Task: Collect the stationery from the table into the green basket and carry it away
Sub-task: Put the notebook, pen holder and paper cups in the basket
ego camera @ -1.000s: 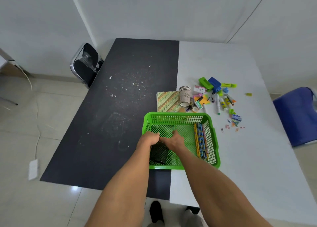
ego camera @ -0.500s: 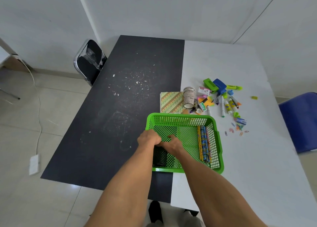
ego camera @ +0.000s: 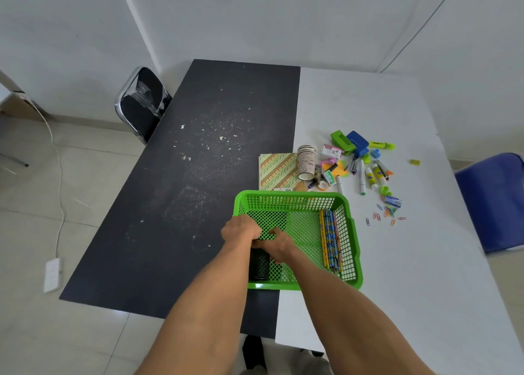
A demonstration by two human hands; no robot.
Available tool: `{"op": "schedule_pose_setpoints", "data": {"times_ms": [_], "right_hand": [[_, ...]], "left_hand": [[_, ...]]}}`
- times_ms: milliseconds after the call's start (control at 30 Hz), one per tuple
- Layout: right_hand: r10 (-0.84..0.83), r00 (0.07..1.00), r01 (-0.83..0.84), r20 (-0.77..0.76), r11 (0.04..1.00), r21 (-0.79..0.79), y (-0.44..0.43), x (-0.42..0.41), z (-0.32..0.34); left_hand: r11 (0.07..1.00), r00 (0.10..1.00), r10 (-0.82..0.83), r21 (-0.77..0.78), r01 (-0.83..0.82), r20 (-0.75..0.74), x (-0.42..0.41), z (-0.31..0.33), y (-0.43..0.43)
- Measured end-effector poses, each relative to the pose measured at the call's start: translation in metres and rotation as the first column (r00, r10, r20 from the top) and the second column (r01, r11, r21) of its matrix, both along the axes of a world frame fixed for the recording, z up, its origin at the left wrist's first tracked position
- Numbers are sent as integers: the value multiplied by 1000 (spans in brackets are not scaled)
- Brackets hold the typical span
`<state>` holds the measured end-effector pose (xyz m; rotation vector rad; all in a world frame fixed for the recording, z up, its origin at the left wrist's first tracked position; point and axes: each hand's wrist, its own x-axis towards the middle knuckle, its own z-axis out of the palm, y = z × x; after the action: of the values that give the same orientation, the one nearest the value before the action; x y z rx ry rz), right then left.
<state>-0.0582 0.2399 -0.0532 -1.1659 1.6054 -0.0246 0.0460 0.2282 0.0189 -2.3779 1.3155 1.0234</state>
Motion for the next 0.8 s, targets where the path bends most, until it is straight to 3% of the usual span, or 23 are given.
{"op": "schedule_pose_setpoints", "data": {"times_ms": [200, 567, 800], "right_hand": [[56, 998, -56, -1, 998, -9, -2, -1, -4], [128, 992, -128, -6, 988, -87, -56, -40, 26], [19, 1000, -18, -1, 956, -294, -111, -71, 47]], "left_hand": [[1000, 996, -16, -15, 18, 92, -5, 2, -3], [994, 993, 42, -105, -30, 108, -44, 26, -42], [963, 995, 84, -260, -66, 59, -72, 33, -88]]}}
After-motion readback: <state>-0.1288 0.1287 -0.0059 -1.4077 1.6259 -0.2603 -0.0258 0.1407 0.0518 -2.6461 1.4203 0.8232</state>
